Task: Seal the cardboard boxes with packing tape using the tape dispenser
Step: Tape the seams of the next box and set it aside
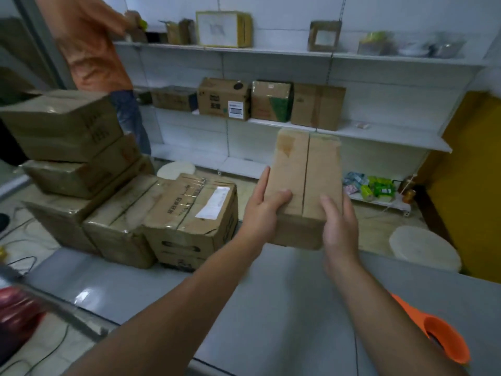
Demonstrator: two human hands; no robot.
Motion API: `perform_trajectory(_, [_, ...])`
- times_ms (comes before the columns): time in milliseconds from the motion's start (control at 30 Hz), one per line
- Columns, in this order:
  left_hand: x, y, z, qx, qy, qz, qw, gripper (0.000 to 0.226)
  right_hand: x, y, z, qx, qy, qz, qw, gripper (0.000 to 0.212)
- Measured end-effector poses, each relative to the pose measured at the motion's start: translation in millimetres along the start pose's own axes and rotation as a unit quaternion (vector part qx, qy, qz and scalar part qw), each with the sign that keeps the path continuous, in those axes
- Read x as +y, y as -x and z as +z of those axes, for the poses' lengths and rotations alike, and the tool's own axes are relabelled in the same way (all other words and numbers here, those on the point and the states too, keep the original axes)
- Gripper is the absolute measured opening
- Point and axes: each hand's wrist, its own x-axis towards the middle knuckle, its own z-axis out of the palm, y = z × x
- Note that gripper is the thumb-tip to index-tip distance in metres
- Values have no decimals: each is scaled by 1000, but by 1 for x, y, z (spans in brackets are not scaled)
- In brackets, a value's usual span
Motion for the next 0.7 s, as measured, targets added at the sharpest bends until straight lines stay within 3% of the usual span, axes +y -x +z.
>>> perform_trajectory(400, [83,-31,-187,100,-21,33,994,40,-25,47,206,-113,14,46,992,27])
perform_trajectory(533, [89,-45,-258,108,-39,55,992,30,-14,64,275,-148,57,57,986,45])
perform_trajectory(700, [83,-70,-327,125,-175,82,973,56,1,80,332,-165,96,78,979,58])
